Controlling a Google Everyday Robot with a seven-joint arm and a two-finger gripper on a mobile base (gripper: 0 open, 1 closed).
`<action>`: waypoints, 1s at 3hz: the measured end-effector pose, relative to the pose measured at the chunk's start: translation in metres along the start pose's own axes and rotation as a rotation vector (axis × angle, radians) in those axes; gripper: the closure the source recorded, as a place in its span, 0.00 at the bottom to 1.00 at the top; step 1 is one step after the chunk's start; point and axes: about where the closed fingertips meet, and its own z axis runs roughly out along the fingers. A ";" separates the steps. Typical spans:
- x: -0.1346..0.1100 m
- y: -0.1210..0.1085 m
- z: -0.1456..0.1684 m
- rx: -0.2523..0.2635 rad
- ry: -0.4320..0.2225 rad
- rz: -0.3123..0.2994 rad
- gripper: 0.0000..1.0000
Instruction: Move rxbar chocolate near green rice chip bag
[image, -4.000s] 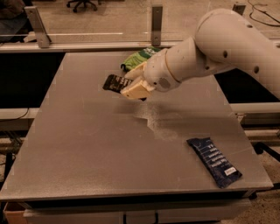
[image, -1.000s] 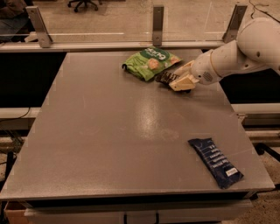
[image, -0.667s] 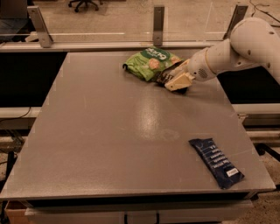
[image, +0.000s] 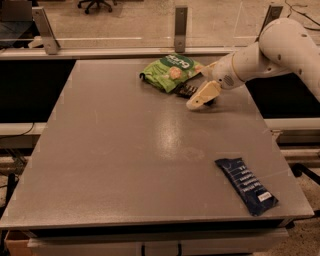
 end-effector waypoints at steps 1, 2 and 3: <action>-0.005 -0.001 0.000 -0.001 -0.010 -0.004 0.00; -0.012 0.005 -0.020 0.005 -0.054 -0.005 0.00; -0.026 0.023 -0.067 0.012 -0.134 -0.017 0.00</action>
Offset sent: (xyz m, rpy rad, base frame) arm -0.0322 -0.0174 0.0523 0.1055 -0.0741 0.0085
